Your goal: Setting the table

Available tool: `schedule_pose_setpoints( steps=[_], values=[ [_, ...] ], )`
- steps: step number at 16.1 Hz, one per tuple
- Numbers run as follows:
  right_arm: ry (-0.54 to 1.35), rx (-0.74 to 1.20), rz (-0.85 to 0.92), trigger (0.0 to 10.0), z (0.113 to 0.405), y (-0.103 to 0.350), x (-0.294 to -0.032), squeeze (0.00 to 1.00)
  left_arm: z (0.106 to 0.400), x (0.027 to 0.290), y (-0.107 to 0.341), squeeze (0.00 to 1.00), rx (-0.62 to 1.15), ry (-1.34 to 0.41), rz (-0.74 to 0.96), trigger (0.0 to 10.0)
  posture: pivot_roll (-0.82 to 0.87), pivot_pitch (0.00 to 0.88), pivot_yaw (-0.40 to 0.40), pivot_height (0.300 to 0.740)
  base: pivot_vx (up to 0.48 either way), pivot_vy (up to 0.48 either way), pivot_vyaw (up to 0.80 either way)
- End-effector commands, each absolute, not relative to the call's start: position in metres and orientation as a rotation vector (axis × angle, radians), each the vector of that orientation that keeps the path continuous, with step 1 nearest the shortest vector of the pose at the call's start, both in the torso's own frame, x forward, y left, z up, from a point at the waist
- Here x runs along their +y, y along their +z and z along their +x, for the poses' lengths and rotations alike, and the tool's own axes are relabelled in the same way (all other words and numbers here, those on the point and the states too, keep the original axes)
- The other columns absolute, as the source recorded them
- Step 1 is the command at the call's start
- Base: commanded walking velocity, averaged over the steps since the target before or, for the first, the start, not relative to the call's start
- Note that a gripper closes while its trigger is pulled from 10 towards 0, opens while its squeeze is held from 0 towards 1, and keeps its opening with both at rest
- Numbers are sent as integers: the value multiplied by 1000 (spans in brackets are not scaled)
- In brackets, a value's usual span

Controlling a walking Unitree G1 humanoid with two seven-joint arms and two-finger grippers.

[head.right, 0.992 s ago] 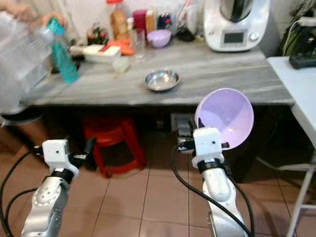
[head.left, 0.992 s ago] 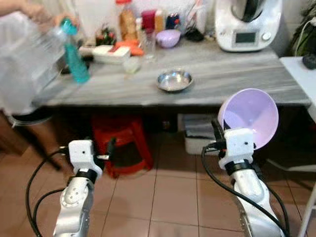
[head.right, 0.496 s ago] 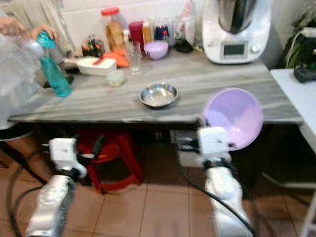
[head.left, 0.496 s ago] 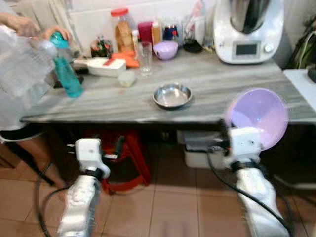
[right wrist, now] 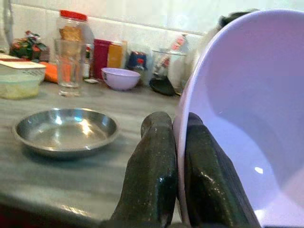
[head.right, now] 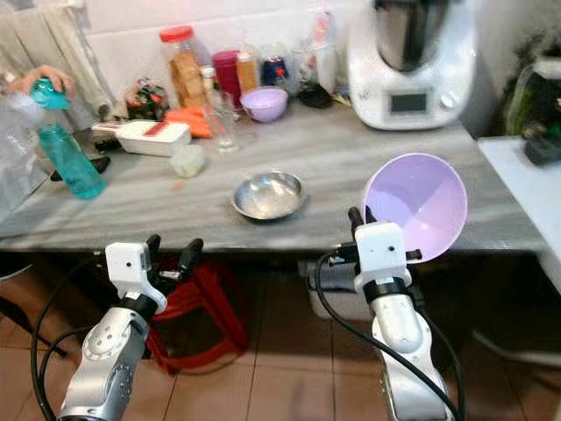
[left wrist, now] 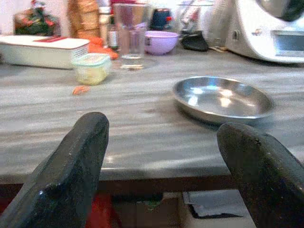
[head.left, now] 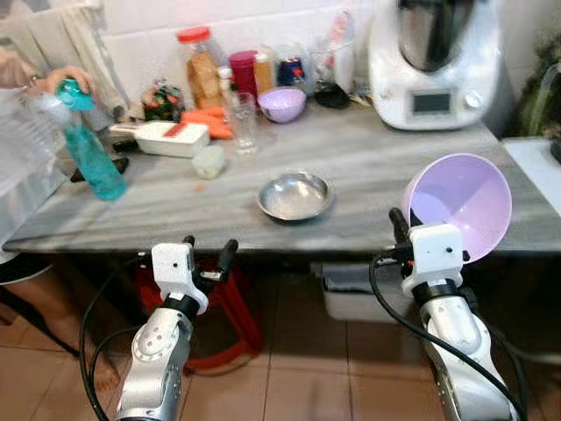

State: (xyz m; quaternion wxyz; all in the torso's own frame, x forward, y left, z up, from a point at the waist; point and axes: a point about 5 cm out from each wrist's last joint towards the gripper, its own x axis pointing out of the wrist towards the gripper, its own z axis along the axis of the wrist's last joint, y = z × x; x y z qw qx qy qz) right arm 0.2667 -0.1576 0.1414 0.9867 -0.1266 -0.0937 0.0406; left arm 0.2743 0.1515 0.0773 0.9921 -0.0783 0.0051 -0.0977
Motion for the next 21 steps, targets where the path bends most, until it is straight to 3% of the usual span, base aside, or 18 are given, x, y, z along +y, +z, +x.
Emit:
schedule_pose_setpoints(
  steps=[1, 15, 21],
  values=[
    [113, -215, -248, 10000, 269, 147, -148, 0, 275, 156, 80, 0, 8, -194, -150, 10000, -68, 0, 113, 740, 386, 0, 0],
    [162, -228, -292, 10000, 268, 145, -142, 0, 275, 156, 83, 0, -6, -216, -168, 10000, -60, 0, 111, 740, 384, 0, 0],
    [183, -243, -292, 10000, 268, 145, -139, 0, 255, 164, 80, 0, -20, -261, -84, 10000, -55, 0, 114, 740, 0, 0, 423]
  ],
)
